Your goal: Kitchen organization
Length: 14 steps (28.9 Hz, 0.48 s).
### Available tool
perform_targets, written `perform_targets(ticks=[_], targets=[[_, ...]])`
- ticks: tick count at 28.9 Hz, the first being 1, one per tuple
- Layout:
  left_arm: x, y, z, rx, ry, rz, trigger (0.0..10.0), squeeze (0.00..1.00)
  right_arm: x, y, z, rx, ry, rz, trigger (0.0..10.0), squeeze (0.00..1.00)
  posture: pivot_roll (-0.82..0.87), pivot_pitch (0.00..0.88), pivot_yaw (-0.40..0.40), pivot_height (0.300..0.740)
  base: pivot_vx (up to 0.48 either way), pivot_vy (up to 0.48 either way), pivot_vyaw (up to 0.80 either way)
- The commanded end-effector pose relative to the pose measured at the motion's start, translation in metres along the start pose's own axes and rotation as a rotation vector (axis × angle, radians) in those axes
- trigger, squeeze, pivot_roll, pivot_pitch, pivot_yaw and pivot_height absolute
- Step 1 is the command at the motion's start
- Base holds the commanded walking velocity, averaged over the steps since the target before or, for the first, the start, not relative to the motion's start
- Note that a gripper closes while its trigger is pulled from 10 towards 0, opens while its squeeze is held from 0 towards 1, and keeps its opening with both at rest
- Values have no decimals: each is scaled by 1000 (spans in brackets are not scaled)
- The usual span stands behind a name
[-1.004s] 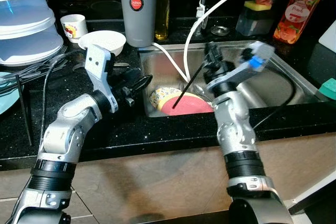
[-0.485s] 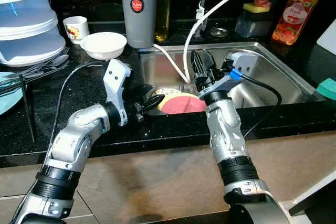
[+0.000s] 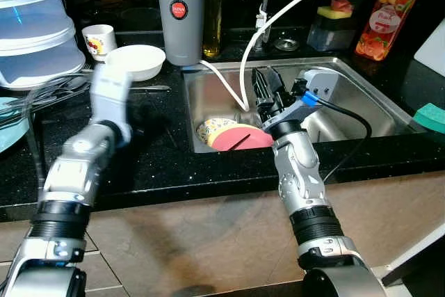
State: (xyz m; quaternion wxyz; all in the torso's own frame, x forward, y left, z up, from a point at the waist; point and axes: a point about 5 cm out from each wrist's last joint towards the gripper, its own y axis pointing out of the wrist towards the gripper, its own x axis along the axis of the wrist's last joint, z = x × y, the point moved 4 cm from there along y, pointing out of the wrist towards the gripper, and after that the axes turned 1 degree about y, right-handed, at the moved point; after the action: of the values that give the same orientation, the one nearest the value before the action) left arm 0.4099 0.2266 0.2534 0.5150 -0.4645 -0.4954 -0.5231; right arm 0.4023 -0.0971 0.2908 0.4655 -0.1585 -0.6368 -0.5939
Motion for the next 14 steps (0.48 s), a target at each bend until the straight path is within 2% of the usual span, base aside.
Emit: perform_targets(ticks=[1, 4, 5, 6, 7, 8, 9, 10, 14], targets=[[-7, -2, 16, 68, -17, 40, 10000, 1000, 1, 3, 8, 35, 17, 4, 10000, 0, 51, 114, -18, 740, 0, 0, 0], [-13, -7, 38, 201, 46, 86, 10000, 1000, -1, 3, 17, 77, 32, 21, 10000, 0, 52, 121, -20, 740, 0, 0, 0], [-13, -7, 38, 201, 46, 86, 10000, 1000, -1, 3, 17, 77, 32, 21, 10000, 0, 52, 121, -20, 740, 0, 0, 0], [-15, -8, 42, 225, 58, 103, 10000, 839, -2, 3, 18, 81, 36, 25, 10000, 0, 53, 122, -21, 740, 0, 0, 0], [-17, -8, 44, 241, 65, 116, 10000, 839, -3, 2, 18, 83, 38, 28, 10000, 0, 53, 122, -21, 740, 0, 0, 0], [-19, -9, 46, 256, 70, 140, 10000, 149, -4, 2, 19, 85, 41, 32, 10000, 0, 54, 125, -21, 740, 0, 0, 0], [-19, -9, 46, 256, 70, 140, 10000, 149, -4, 2, 19, 85, 41, 32, 10000, 0, 54, 125, -21, 740, 0, 0, 0], [-23, -11, 47, 272, 79, 172, 10000, 16, -5, 1, 20, 90, 44, 38, 10000, 0, 55, 126, -21, 740, 0, 0, 0], [-27, -14, 49, 307, 60, 219, 10000, 20, -5, 1, 20, 94, 48, 44, 10000, 0, 57, 128, -22, 740, 0, 0, 0]])
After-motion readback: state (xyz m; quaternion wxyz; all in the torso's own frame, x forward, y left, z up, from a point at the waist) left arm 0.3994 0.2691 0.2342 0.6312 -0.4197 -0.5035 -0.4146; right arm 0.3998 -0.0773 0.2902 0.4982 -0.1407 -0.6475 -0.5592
